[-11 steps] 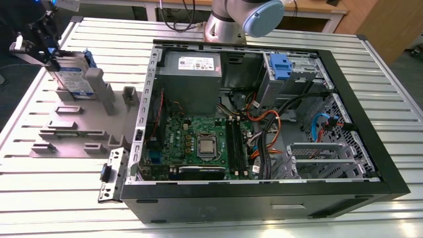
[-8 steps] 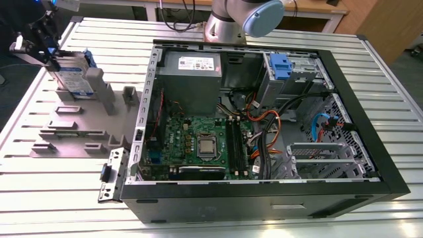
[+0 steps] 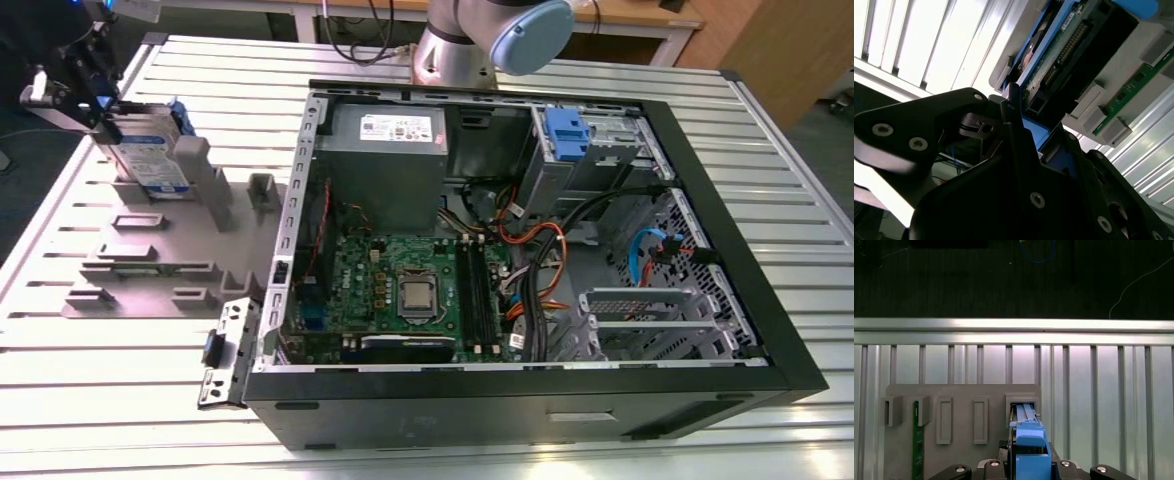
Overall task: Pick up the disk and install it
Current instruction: 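Pick up the disk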
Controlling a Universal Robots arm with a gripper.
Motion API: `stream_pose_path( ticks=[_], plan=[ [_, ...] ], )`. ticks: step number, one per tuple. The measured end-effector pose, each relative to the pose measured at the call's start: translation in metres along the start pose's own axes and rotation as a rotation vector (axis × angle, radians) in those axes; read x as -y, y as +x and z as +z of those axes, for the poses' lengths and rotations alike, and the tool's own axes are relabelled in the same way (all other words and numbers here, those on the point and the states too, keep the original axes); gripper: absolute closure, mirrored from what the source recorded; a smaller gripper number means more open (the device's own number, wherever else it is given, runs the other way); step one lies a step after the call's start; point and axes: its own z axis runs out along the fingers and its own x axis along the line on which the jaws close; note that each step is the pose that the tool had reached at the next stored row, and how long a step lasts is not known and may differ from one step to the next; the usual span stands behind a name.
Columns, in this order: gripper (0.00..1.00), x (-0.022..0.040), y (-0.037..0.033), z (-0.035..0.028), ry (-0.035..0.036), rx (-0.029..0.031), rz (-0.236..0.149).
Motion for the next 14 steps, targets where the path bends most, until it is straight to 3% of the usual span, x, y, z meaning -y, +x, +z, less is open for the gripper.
stream_pose_path(
  ticks=[12,14],
  plan=[
    [0.63,0.0,0.0,0.0,-0.0007,-0.0004,-0.017],
    [0.63,0.0,0.0,0.0,0.0,-0.0001,-0.003]
  ],
)
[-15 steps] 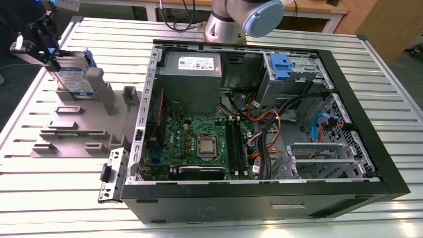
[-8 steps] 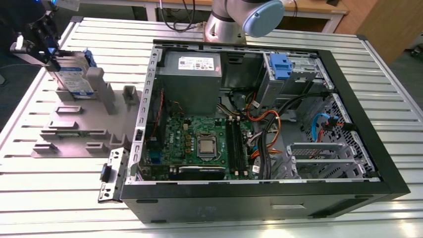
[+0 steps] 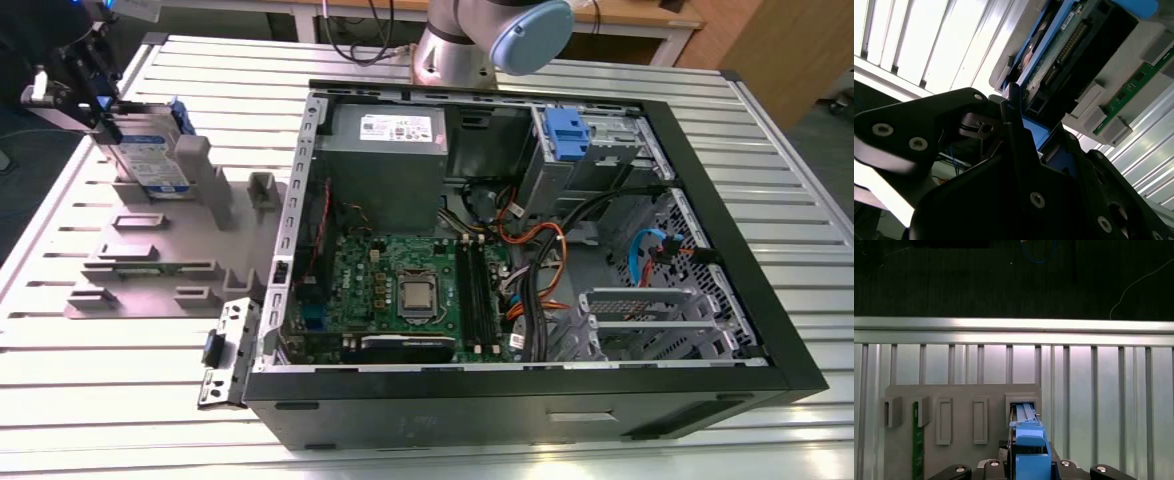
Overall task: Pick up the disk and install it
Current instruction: 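Pick up the disk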
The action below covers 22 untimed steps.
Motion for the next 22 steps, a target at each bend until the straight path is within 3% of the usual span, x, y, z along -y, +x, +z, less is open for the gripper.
stream_pose_path(
  ticks=[3,4,22],
  plan=[
    [0.63,0.0,0.0,0.0001,0.0019,0.0013,0.052],
    [0.63,0.0,0.0,0.0001,0.002,0.0014,0.054],
    [0.63,-0.0001,0.0001,0.0001,0.0011,0.0008,0.028]
  ],
)
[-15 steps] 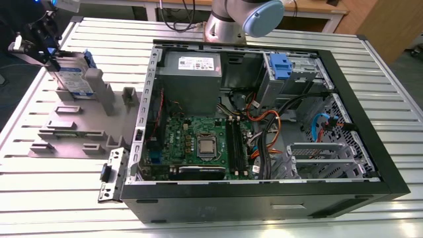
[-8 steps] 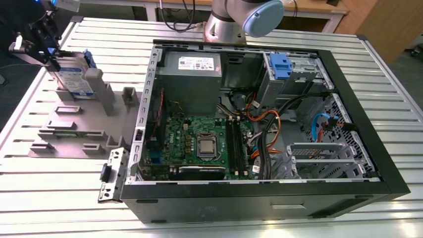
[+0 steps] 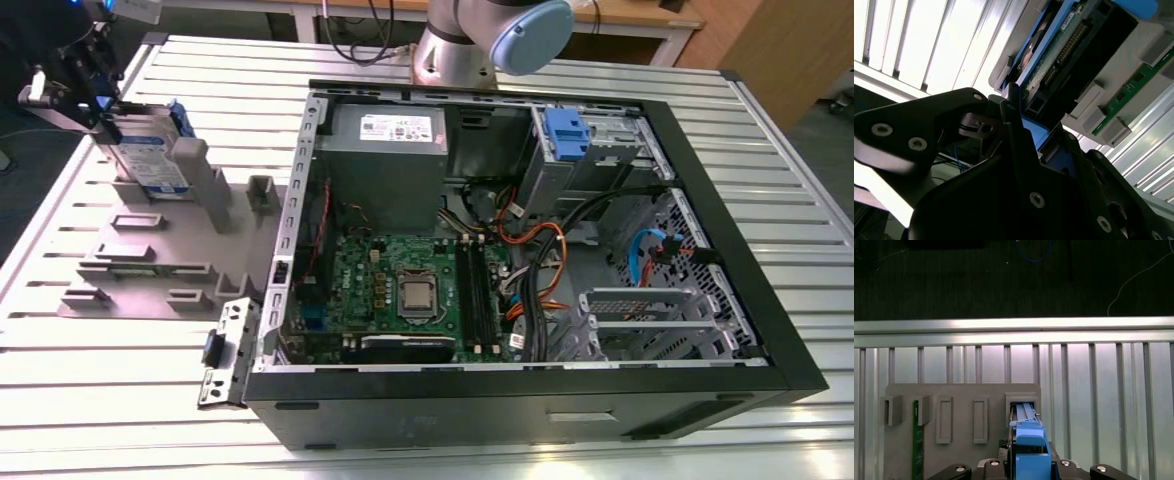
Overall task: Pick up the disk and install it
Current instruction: 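Pick up the disk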
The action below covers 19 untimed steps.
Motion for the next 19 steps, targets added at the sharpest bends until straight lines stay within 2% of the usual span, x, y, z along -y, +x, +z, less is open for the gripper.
stream_pose_path(
  ticks=[4,5,10,19],
  plan=[
    [0.62,0.0,0.0,0.0,0.0,0.0,-0.002],
    [0.55,0.0,0.0,0.0,-0.0001,0.0,-0.002],
    [0.55,-0.0007,0.0,-0.0027,0.0019,-0.0001,-0.003],
    [0.55,-0.0021,0.0,-0.002,0.0027,0.0001,-0.003]
  ],
)
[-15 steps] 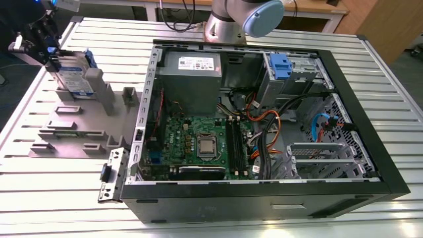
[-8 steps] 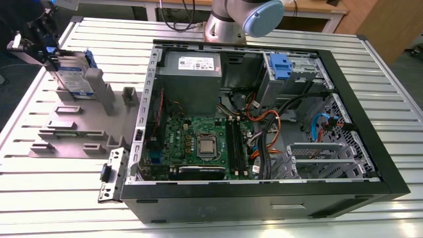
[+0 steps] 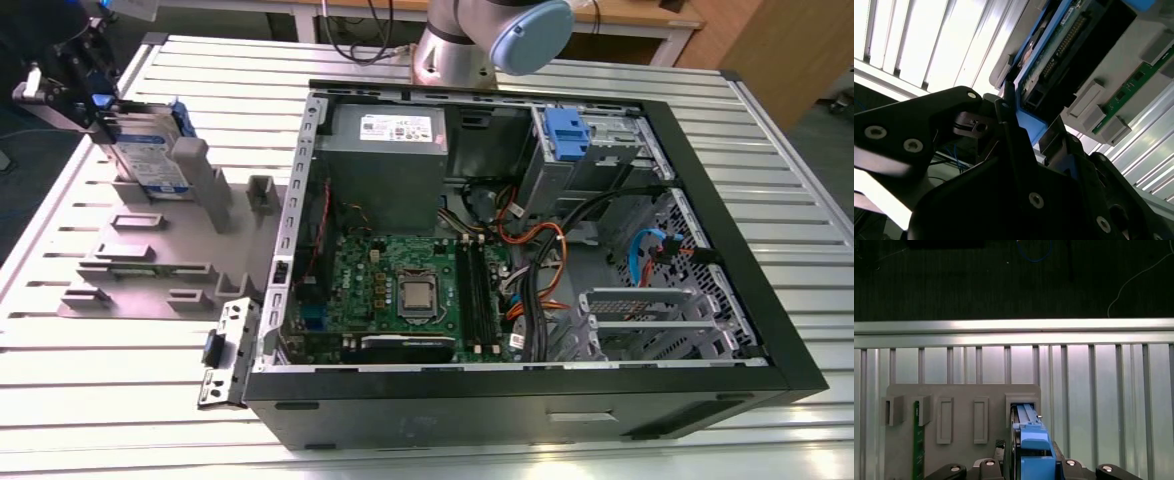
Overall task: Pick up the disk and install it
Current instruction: 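Pick up the disk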
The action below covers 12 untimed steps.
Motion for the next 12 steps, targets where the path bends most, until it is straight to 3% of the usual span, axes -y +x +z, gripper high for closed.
stream_pose_path(
  ticks=[5,6,12],
  plan=[
    [0.57,0.0,0.0,0.0006,-0.0004,-0.0003,0.0],
    [0.64,0.0,0.0,0.0007,-0.0002,-0.0002,0.0],
    [0.64,0.0,0.0,0.0007,-0.0002,-0.0001,0.0]
  ],
)
